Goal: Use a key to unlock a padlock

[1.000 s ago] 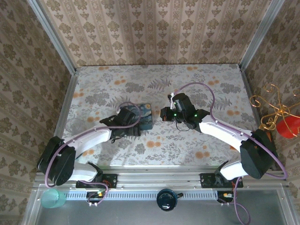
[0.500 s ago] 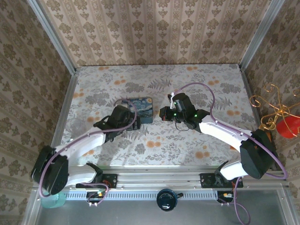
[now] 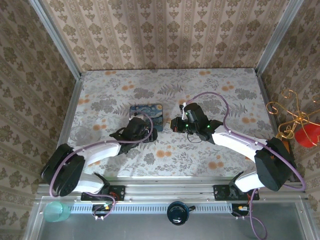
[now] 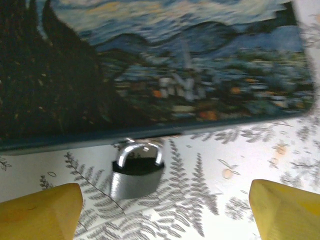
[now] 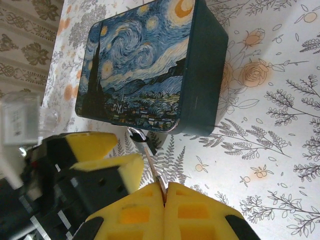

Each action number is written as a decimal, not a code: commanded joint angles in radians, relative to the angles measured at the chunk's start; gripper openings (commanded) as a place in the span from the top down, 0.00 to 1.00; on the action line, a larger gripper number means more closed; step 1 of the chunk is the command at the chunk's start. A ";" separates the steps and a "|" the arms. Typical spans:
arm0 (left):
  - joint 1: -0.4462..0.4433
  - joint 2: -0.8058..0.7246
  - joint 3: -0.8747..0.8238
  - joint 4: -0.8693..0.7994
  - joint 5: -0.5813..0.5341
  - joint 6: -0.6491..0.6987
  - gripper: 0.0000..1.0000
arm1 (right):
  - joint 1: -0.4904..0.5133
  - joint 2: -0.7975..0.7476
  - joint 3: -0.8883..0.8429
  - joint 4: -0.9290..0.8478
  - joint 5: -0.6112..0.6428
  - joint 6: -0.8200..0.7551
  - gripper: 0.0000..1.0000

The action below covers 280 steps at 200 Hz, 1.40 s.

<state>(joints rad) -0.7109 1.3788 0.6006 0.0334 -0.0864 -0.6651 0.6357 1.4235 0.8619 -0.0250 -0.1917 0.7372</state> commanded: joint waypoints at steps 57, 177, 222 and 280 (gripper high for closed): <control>0.054 0.129 0.028 0.134 0.079 0.025 0.25 | 0.018 -0.025 -0.001 0.022 -0.015 0.017 1.00; 0.031 0.158 0.018 0.137 0.043 -0.045 0.57 | 0.020 -0.008 0.035 -0.008 -0.031 0.012 1.00; 0.028 0.165 0.027 0.128 0.049 -0.081 0.68 | 0.021 -0.004 0.028 -0.004 -0.031 0.015 1.00; 0.020 0.148 0.024 0.152 0.071 -0.112 0.78 | 0.019 0.006 0.029 -0.023 -0.024 0.019 1.00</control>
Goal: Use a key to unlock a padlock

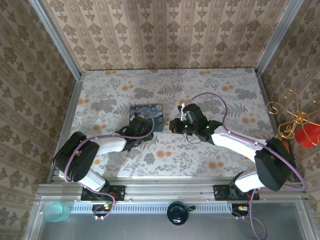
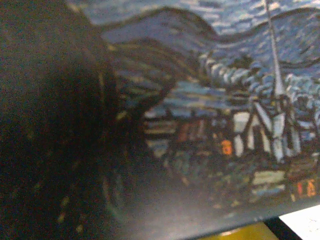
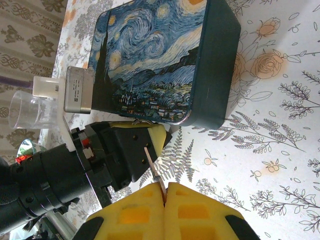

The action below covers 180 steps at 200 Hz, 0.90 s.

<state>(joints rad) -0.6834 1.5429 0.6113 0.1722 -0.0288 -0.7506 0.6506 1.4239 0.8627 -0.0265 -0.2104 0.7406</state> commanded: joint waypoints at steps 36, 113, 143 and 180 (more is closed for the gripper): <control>-0.010 -0.033 0.023 0.016 0.041 -0.042 0.83 | -0.001 0.023 0.021 -0.017 -0.013 0.025 1.00; 0.008 -0.073 0.036 0.047 0.139 -0.078 0.87 | 0.019 0.097 -0.025 0.149 -0.110 0.049 1.00; 0.018 -0.078 0.030 0.068 0.180 -0.085 0.87 | 0.021 0.142 -0.024 0.173 -0.118 0.050 1.00; 0.026 -0.096 0.012 0.099 0.224 -0.102 0.87 | 0.008 0.207 0.027 0.165 -0.115 0.019 1.00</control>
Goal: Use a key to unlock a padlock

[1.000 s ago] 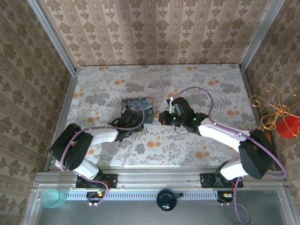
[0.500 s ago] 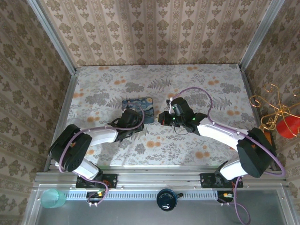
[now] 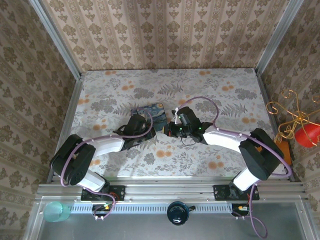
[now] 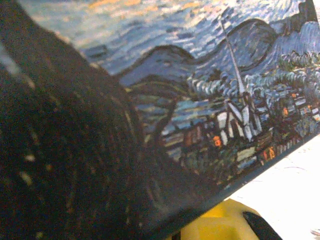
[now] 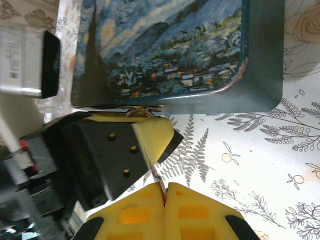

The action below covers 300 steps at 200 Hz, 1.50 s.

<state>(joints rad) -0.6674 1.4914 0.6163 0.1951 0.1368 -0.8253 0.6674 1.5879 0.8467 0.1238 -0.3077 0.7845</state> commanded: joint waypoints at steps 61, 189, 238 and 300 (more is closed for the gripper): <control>0.026 -0.045 -0.009 0.117 0.121 -0.041 0.87 | -0.075 0.160 0.152 0.015 -0.033 -0.060 1.00; 0.047 0.003 -0.006 0.172 0.185 -0.072 0.84 | -0.124 0.247 0.165 0.087 -0.072 -0.033 1.00; 0.066 0.021 -0.024 0.252 0.195 -0.137 0.84 | -0.123 0.185 0.050 0.182 -0.075 0.091 1.00; 0.110 0.027 -0.092 0.373 0.179 -0.250 0.84 | -0.094 0.151 -0.113 0.435 -0.039 0.357 1.00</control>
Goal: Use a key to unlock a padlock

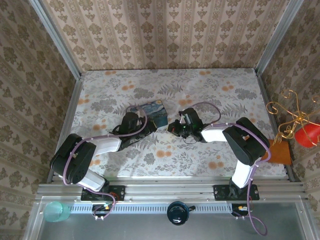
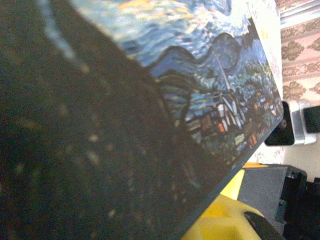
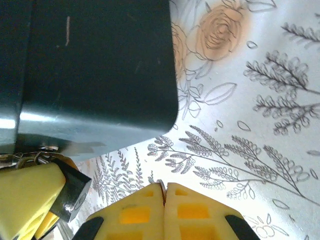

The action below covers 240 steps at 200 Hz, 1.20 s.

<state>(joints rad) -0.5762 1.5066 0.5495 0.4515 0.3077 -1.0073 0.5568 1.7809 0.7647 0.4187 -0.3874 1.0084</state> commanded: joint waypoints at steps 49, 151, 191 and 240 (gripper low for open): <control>0.041 0.069 -0.077 0.304 0.034 -0.184 0.86 | 0.046 -0.024 -0.069 0.271 0.061 0.255 1.00; 0.046 0.168 -0.109 0.515 0.070 -0.312 0.88 | 0.069 0.035 -0.122 0.418 0.113 0.407 1.00; 0.052 0.174 -0.111 0.530 0.071 -0.329 0.88 | 0.071 0.066 -0.121 0.472 0.099 0.445 1.00; 0.055 0.174 -0.120 0.555 0.067 -0.350 0.88 | 0.071 0.068 -0.125 0.493 0.104 0.471 1.00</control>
<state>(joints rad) -0.5293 1.6749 0.4435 0.9199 0.3492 -1.3170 0.6201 1.8412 0.6495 0.8692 -0.3092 1.4509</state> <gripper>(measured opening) 0.146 0.067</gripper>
